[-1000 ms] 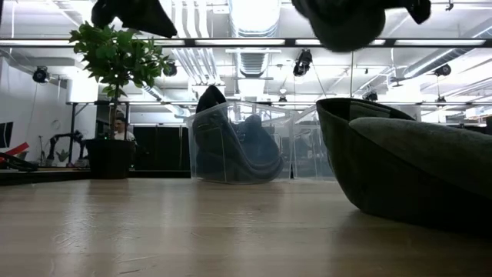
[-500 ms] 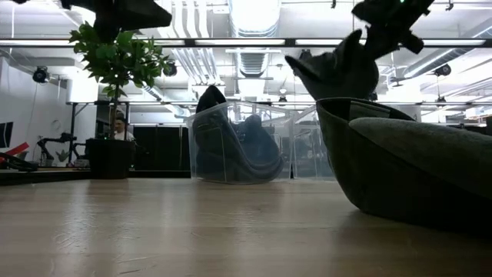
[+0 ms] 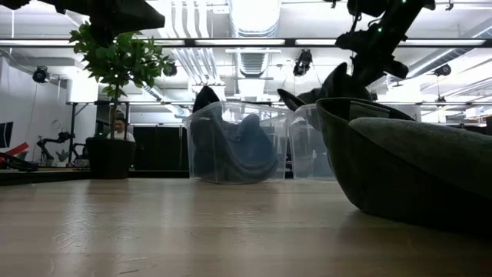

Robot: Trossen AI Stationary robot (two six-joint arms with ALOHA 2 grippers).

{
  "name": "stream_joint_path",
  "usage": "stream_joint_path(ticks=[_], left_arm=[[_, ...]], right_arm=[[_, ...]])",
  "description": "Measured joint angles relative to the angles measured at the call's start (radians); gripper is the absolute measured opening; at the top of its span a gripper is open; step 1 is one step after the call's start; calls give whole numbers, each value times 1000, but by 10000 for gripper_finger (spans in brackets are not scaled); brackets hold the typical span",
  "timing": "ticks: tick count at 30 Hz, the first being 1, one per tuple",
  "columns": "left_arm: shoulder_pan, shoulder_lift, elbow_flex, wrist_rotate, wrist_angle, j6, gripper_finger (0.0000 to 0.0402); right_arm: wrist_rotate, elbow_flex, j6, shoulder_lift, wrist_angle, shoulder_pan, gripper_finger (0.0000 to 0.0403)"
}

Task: Pick & Place hat
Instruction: Put the top black cap into the right transparent bin

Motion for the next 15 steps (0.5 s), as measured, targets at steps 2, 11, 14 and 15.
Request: stream_joint_path(ticks=[2, 11, 14, 15], left_arm=[[0, 0, 0, 4, 0, 1, 64], [0, 0, 0, 5, 0, 11, 64], [0, 0, 0, 4, 0, 14, 64], [0, 0, 0, 5, 0, 15, 64]], right_arm=[[-5, 0, 7, 10, -9, 0, 13], [-65, 0, 28, 23, -24, 1, 60], [-84, 0, 28, 23, -47, 1, 84], [-86, 0, 31, 23, -60, 1, 92]])
